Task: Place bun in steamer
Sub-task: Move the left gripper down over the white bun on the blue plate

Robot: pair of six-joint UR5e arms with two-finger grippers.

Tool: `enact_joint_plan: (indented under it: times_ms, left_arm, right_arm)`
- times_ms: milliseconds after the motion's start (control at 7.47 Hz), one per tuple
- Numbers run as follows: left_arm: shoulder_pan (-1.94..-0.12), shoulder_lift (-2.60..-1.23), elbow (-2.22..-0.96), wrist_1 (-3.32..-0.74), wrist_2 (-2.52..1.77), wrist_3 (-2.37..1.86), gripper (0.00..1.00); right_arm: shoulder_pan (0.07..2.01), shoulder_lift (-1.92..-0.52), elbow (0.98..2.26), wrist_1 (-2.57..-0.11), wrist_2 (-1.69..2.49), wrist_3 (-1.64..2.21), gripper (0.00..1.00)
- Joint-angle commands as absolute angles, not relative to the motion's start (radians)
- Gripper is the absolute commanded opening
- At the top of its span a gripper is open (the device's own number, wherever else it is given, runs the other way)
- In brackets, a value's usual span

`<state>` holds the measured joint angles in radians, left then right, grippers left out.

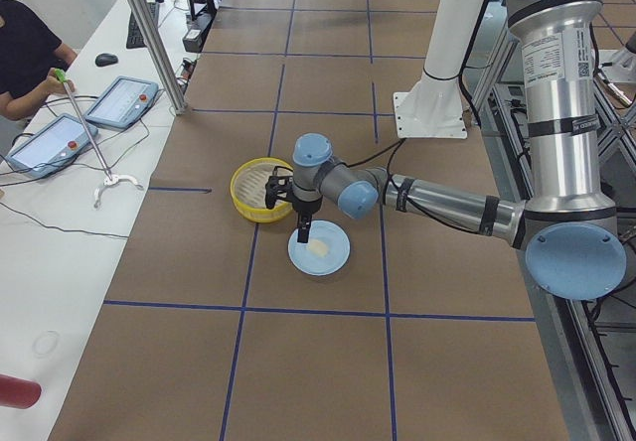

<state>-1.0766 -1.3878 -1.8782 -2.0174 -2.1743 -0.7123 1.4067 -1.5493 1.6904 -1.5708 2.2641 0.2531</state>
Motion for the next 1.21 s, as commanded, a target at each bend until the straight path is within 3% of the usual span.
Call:
enact_joint_plan:
  times_ms: [0,402,1071]
  left_arm:
    - [-1.016,-1.367,-1.766,-2.193,-2.157,-0.784,1.0]
    - [-0.896,-1.37,-1.703,-2.329,-2.096,-0.922,1.0]
    - [-0.887,-1.402,-1.663,-2.327,-2.062,-0.914,1.0]
  right_arm:
    - [1.407,-1.549,1.69,-1.571,2.264,0.253,1.0]
    - [1.407,-1.549,1.69,-1.571,2.264,0.253,1.0]
    - [1.407,-1.549,1.69,-1.571,2.264,0.253,1.0]
